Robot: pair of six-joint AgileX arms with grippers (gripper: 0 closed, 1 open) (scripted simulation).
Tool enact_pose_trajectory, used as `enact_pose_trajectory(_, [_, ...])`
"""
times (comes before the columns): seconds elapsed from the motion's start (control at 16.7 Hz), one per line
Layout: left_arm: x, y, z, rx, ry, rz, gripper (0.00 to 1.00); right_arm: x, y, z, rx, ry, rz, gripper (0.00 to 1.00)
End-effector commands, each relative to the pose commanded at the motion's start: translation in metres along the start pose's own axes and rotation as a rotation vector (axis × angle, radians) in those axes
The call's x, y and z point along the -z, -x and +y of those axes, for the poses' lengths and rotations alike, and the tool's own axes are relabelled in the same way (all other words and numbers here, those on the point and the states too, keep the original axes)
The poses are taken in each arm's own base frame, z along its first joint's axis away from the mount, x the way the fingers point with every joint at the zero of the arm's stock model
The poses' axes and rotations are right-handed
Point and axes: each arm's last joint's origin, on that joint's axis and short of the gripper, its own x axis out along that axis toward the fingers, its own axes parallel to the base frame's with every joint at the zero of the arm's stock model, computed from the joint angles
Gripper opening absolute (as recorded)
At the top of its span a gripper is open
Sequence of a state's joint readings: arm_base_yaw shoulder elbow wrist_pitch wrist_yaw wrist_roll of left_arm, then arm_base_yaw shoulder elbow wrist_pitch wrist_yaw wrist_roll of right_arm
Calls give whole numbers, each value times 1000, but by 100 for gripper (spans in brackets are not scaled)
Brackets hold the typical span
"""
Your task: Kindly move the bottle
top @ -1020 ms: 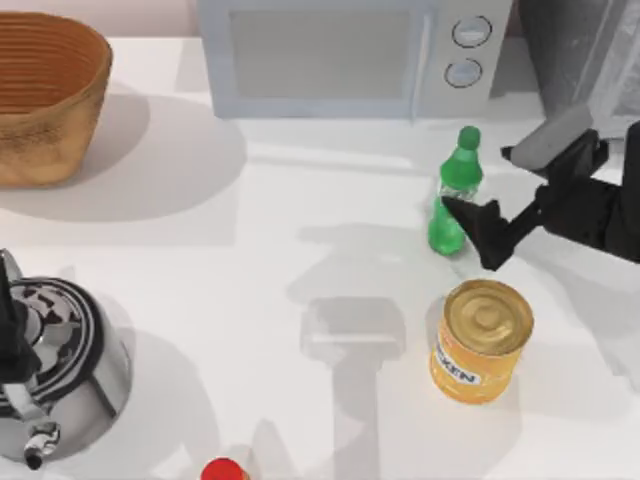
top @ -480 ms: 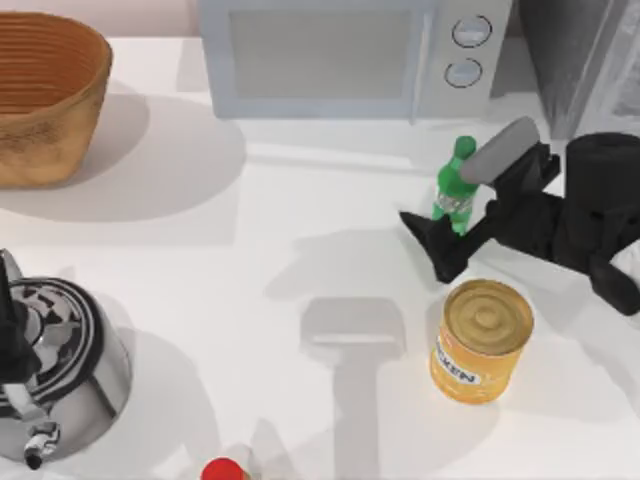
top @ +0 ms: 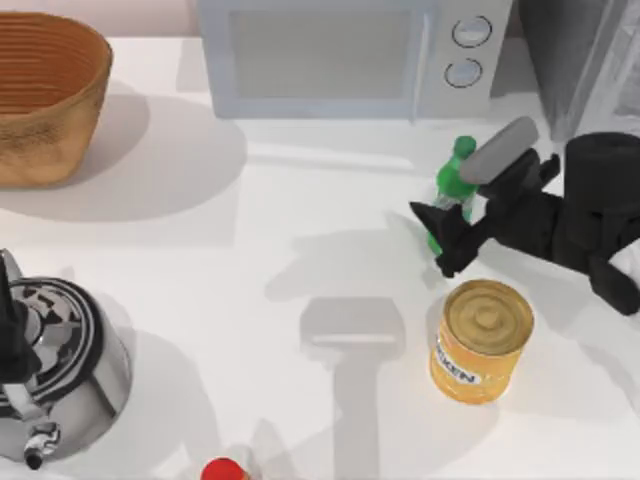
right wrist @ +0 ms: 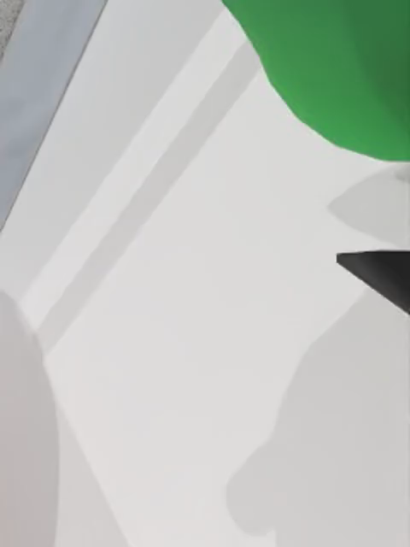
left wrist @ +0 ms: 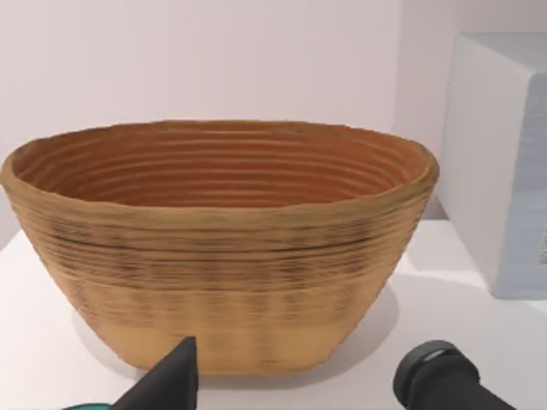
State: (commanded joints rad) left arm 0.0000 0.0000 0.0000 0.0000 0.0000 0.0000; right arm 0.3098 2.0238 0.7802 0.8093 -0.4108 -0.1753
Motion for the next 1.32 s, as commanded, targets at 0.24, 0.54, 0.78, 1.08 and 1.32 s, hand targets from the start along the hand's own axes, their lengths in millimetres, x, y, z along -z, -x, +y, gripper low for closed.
enact_pose_trajectory(0.24, [0, 0, 0, 0, 0, 0, 100, 0, 0, 0, 0, 0, 0, 17])
enact_pose_trajectory(0.54, [0, 0, 0, 0, 0, 0, 100, 0, 0, 0, 0, 0, 0, 0])
enact_pose_trajectory(0.78, [0, 0, 0, 0, 0, 0, 100, 0, 0, 0, 0, 0, 0, 0])
enact_pose_trajectory(1.08, [0, 0, 0, 0, 0, 0, 100, -1, 13, -10, 36, -19, -4, 0])
enact_pose_trajectory(1.32, [0, 0, 0, 0, 0, 0, 100, 0, 70, -49, 217, -83, -25, 0])
